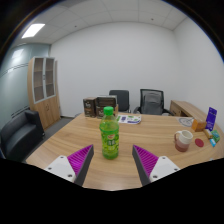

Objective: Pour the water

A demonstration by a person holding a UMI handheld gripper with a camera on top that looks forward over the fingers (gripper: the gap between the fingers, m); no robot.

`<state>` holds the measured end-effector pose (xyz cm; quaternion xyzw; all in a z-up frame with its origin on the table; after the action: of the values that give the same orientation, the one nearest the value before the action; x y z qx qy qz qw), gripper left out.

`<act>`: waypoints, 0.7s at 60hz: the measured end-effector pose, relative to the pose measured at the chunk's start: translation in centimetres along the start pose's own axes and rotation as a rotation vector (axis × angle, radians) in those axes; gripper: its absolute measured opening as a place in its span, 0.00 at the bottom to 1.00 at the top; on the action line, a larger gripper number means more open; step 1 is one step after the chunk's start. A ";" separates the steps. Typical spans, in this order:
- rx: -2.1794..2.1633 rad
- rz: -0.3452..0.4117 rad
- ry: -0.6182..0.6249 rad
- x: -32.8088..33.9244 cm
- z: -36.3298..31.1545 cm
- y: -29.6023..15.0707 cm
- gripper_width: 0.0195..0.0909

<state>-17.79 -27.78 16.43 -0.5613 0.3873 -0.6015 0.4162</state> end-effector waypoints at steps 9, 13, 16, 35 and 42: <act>-0.004 -0.007 0.052 -6.3 -2.9 -1.2 0.84; -0.011 -0.009 0.075 -8.3 -3.3 -1.5 0.85; -0.012 -0.009 0.099 -9.7 -3.5 -1.7 0.84; -0.084 0.103 0.121 -14.0 -8.6 -3.9 0.49; -0.107 0.120 0.147 -14.9 -10.6 -4.2 0.31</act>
<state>-28.31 -12.35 14.32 -0.5127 0.4813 -0.5936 0.3913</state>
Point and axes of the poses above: the point between the fingertips, and its own axes, seen from behind it with the camera up: z to the right, y down, x backward, against the way the camera looks, the point moved 3 cm from there along x, backward, against the way the camera looks, and after that the axes turned 14 degrees about y, right-handed, at the moved point
